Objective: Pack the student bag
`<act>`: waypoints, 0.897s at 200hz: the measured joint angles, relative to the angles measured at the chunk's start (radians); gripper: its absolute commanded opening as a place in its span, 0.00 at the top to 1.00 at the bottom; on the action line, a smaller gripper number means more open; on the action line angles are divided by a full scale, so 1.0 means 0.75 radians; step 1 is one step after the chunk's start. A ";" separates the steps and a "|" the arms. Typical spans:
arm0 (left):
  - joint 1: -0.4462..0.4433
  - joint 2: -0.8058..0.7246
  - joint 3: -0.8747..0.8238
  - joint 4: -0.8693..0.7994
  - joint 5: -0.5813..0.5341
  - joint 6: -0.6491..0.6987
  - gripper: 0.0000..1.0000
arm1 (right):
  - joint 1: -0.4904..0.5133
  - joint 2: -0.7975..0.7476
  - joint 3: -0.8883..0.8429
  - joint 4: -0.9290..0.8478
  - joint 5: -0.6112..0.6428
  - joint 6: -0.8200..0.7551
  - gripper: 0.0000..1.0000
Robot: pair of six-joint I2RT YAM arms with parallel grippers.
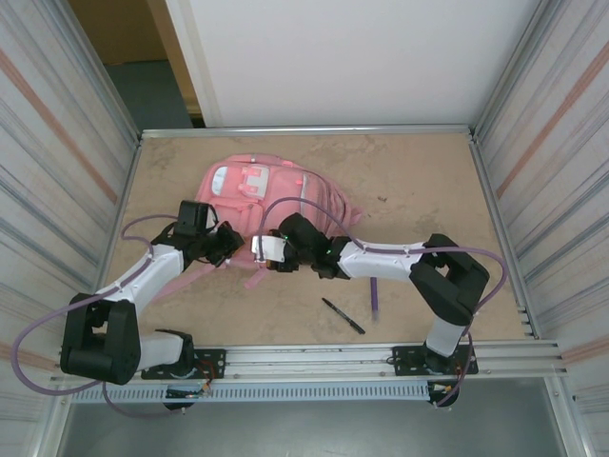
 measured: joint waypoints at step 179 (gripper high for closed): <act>0.028 -0.043 -0.002 -0.026 0.071 -0.011 1.00 | 0.018 0.085 -0.044 0.232 -0.033 -0.246 1.00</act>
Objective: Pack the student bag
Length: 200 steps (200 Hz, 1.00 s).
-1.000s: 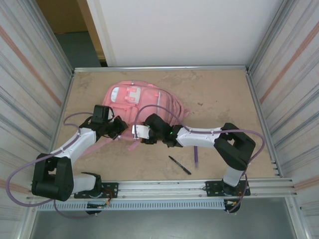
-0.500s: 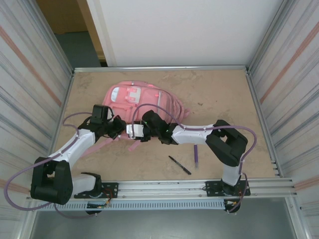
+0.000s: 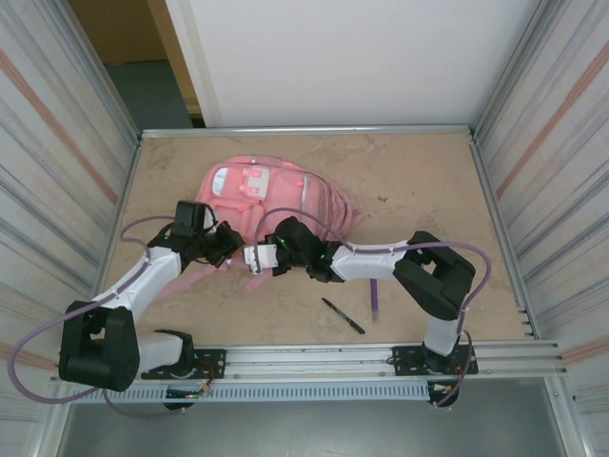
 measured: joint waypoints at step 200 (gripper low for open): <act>0.335 0.895 1.008 -0.242 0.164 0.272 0.65 | -0.049 -0.189 0.119 -0.494 -0.176 -0.154 1.00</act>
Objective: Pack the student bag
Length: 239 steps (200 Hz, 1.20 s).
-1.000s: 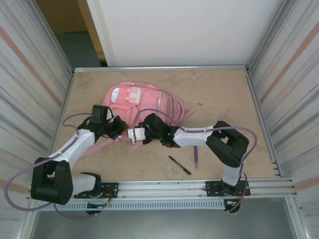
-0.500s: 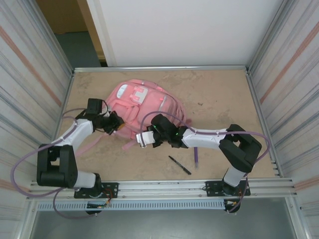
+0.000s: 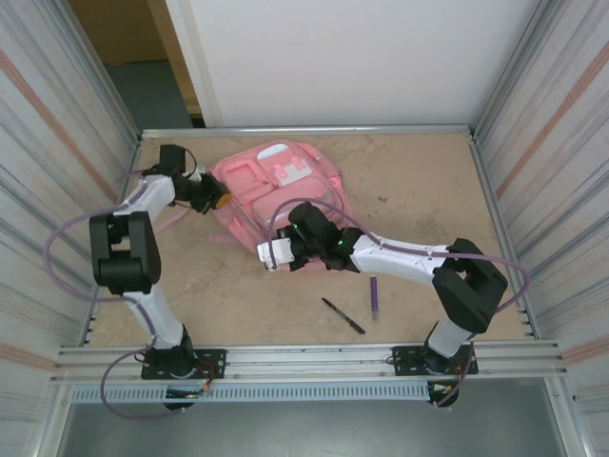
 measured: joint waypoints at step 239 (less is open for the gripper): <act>-0.224 -0.593 -0.720 -0.010 -0.095 0.015 1.00 | 0.070 0.087 0.114 -0.130 -0.090 0.074 1.00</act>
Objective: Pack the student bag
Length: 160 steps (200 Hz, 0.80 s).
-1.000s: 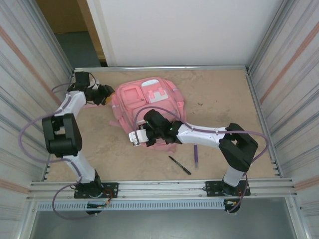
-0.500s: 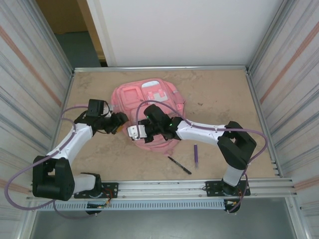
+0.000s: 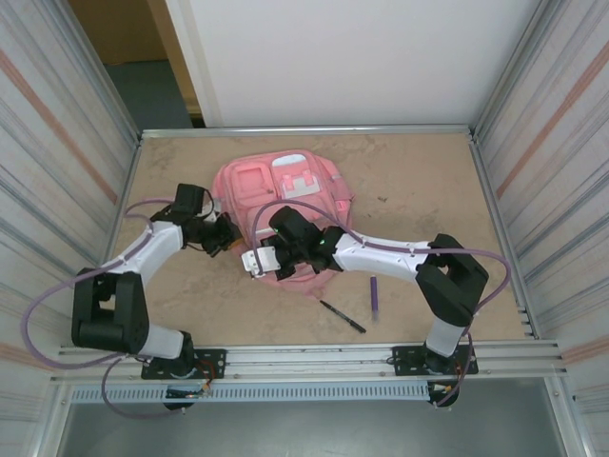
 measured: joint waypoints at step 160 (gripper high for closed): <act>0.191 0.268 0.262 0.166 0.046 -0.069 0.56 | -0.020 -0.155 -0.245 -0.015 0.137 0.109 1.00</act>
